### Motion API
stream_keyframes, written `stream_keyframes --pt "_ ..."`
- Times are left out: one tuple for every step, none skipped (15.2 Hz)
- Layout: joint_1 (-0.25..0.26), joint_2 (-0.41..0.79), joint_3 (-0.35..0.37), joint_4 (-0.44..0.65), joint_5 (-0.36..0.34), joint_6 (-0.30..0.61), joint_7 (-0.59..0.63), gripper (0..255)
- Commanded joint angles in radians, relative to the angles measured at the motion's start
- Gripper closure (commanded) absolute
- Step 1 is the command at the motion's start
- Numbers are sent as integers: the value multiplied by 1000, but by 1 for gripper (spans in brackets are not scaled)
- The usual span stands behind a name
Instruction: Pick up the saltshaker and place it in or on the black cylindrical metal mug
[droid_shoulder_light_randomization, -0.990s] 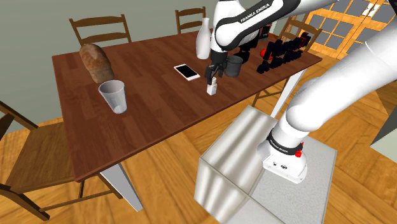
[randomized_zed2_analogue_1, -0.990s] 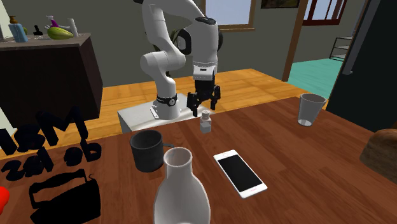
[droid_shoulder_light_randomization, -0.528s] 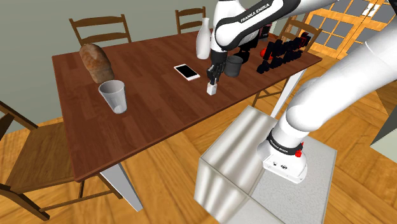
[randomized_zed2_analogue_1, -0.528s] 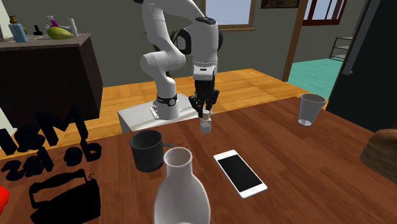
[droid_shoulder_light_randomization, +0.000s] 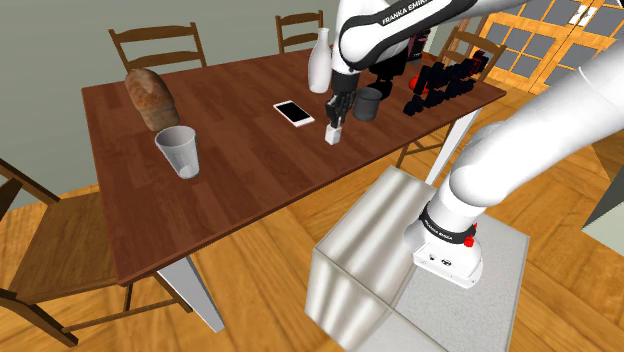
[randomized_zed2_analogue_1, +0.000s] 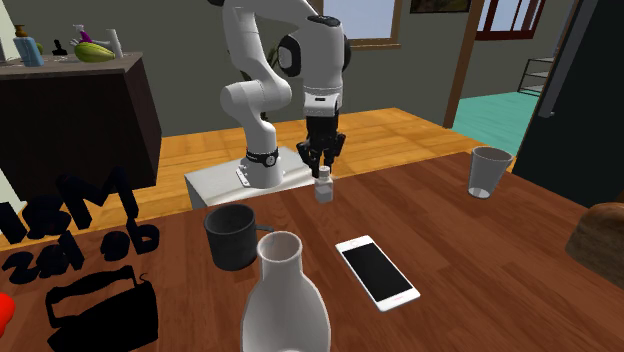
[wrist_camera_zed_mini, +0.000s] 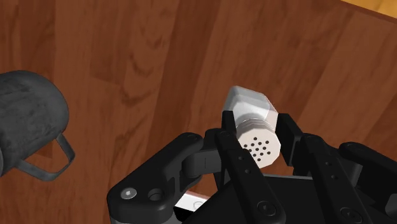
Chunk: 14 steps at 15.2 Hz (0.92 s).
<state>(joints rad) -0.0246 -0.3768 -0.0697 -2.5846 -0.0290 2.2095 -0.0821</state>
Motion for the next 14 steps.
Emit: stream_keyframes --pt "-1 -16 0 15 -1 -32 -1 255" --pt "-1 -23 0 23 -1 -47 -1 255" --pt "-1 -30 1 32 -1 -62 -1 255" --pt "-1 -37 1 41 -1 -78 0 255" --pt "-1 -43 2 50 -1 -93 0 255" --pt "-1 -49 2 59 -1 -108 0 255" --pt "-1 -54 2 68 -1 -123 0 255" --pt "-1 -60 3 78 -1 -138 0 255" --pt "-1 -65 3 88 0 -152 0 255" --pt "-1 -69 4 98 0 -167 0 255" --pt "-1 -74 4 108 0 -182 0 255" --pt "-1 -78 4 118 0 -196 1 255" --pt "-1 -82 5 129 0 -211 1 255" --pt "-1 -86 5 139 0 -225 1 255"
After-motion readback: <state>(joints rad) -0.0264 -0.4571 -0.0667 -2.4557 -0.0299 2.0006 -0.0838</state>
